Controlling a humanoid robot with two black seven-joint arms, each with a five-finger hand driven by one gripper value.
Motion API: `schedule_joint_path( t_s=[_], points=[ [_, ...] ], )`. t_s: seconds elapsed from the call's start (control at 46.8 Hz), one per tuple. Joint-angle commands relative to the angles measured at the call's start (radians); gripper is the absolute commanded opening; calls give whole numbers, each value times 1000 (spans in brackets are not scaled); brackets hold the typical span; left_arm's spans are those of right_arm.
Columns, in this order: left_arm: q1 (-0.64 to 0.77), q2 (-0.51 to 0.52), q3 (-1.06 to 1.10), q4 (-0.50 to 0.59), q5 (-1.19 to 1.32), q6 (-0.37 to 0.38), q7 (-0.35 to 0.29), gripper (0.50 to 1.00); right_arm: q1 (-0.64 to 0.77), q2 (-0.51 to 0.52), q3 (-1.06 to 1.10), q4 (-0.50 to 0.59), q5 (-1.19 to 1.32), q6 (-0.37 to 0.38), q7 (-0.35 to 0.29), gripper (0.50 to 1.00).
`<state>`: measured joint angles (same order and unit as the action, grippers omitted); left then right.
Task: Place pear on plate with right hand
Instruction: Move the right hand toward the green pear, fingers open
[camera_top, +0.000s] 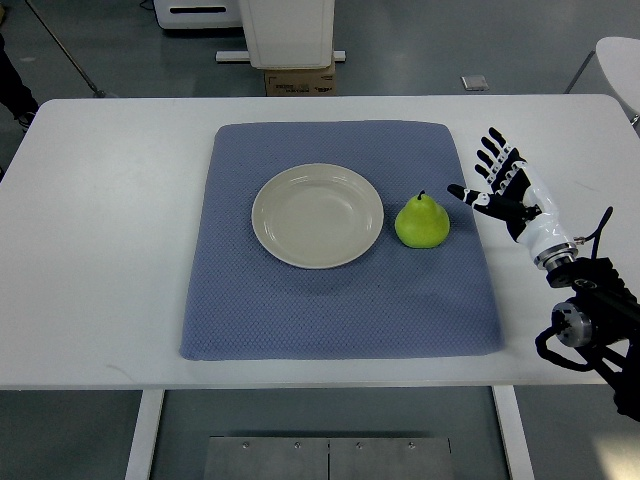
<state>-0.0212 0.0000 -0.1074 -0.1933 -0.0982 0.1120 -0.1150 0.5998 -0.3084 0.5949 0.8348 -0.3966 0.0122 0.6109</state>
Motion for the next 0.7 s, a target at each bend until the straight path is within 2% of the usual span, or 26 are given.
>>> schedule_joint_path(
  t_s=[0.0,0.256,0.683],
  points=[
    [0,0,0,0,0,0,0,1000,-6,-12,14,1,1,20,0,1000],
    [0,0,0,0,0,0,0,1000,-61,-61,25,58,-1,45,0,1000],
    [1,0,0,0,0,0,0,1000,-147,-117,16,168,-40,43,0,1000]
  ],
)
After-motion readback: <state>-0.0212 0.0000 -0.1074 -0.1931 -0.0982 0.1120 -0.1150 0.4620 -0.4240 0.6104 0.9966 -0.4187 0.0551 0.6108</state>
